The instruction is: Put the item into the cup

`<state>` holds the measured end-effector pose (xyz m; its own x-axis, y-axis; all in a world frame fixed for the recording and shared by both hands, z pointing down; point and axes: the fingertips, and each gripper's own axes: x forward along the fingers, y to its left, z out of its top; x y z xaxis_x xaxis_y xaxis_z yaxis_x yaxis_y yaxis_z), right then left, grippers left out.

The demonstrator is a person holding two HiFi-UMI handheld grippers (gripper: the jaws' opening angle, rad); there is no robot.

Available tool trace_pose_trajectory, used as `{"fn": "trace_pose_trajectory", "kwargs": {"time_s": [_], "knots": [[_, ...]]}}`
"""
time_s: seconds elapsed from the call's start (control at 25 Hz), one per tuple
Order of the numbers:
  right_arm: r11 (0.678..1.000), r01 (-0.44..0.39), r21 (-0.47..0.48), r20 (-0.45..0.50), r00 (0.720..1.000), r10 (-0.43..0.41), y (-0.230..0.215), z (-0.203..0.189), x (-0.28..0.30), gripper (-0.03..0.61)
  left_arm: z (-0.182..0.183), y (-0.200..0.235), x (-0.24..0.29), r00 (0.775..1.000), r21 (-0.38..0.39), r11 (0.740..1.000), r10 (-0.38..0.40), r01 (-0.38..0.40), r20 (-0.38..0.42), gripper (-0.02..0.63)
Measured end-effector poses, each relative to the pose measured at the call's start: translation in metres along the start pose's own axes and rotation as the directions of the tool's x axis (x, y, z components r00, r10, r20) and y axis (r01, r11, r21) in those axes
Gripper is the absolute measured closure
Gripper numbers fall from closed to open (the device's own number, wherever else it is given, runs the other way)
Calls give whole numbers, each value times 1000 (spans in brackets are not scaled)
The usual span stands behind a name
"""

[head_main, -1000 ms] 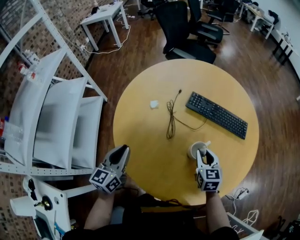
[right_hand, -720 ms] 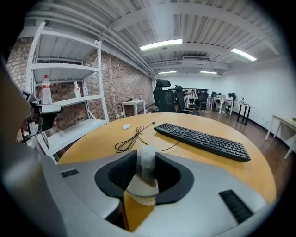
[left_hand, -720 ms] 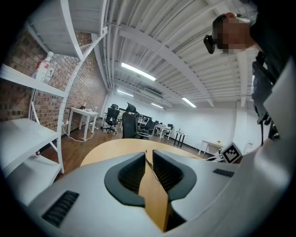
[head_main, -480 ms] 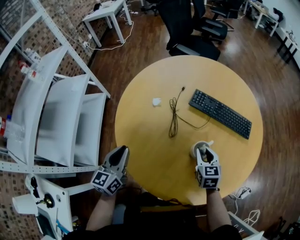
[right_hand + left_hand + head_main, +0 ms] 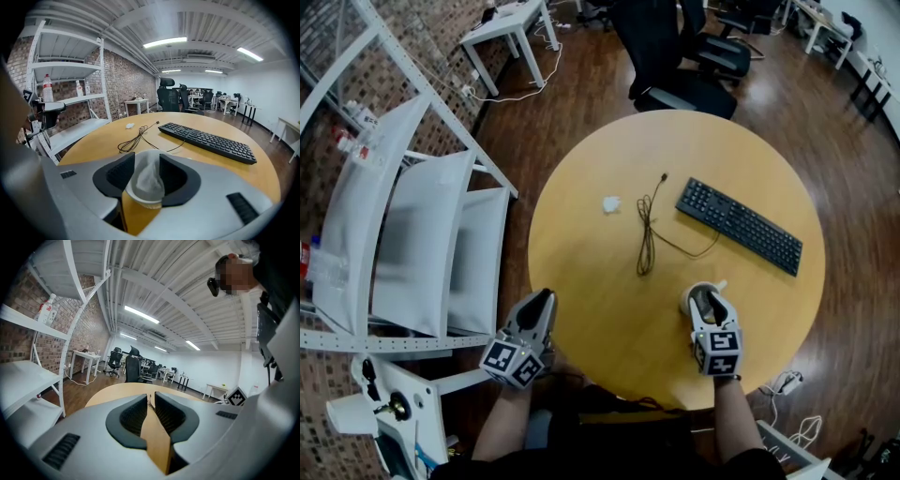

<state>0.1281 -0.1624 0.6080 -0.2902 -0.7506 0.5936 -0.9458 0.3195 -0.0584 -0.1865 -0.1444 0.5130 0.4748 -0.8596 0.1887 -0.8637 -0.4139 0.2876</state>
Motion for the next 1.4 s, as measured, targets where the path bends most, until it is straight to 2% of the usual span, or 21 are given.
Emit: {"fn": "trace_pose_trajectory", "kwargs": {"time_s": [0.36,0.88,1.0,1.2,1.4], "knots": [[999,33,28,30,999,-34,-2,3,-1,399,-1,7,-4,1000,-3,1000,-12,12,-9,569],[994,67,84,203,976,-83,5,46,-46,399,30,11,-18,996,29,997,-69,67,53,569],[993,88,81,243,964,-105,6,51,-62,399,38,13,-26,994,43,996,-85,82,75,569],[985,121,124,337,928,-156,7,62,-105,399,53,26,-42,989,54,994,-102,97,111,569],[967,182,179,354,905,-236,2,41,-155,400,56,17,-50,977,65,986,-164,156,137,569]]}}
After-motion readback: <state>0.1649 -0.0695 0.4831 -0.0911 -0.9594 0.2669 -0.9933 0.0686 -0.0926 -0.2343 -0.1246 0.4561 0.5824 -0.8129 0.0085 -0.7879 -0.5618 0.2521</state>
